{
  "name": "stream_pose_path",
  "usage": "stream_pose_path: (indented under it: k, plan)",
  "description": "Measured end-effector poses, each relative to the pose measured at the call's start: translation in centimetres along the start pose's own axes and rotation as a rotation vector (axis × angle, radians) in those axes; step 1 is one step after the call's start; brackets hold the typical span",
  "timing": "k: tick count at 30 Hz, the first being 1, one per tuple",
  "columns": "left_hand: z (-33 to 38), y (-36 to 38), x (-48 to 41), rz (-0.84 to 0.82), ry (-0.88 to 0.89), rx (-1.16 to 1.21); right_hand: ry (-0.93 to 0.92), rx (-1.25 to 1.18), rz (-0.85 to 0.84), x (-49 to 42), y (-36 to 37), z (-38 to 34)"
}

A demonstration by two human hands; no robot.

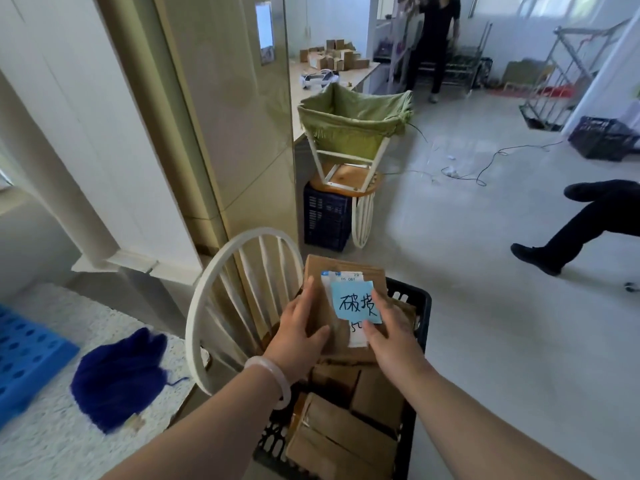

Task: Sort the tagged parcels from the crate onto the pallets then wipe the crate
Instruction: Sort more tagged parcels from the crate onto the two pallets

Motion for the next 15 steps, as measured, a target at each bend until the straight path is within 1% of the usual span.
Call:
stream_pose_path:
  k: [3,8,10,13,15]
  plan:
    - [1.3,0.7,0.4,0.065,0.012,0.073,-0.037,-0.098,0.093,-0.1,-1.1,-0.3]
    - [3.3,1.4,1.5,0.232,0.124,0.166,-0.103,-0.237,0.199,0.7,-2.6,-2.1]
    - [3.7,1.2,2.1,0.287,0.145,0.185,-0.128,-0.243,0.182,1.0,-2.8,-2.8]
    - [3.4,0.2,3.3,0.348,0.161,0.108,-0.189,-0.104,0.125,1.1,-2.2,-3.5]
    - [2.9,-0.7,4.5,0.387,0.144,0.067,-0.232,-0.043,0.055,1.2,-1.3,-4.1]
Point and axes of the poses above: each hand's wrist, its own x-axis away from the middle knuckle, its own y-axis out of the palm, z = x × y, the point moved 2 cm from there along -x, towards the middle knuckle, and after that the axes turned 11 degrees about x, right-handed, at the moved point
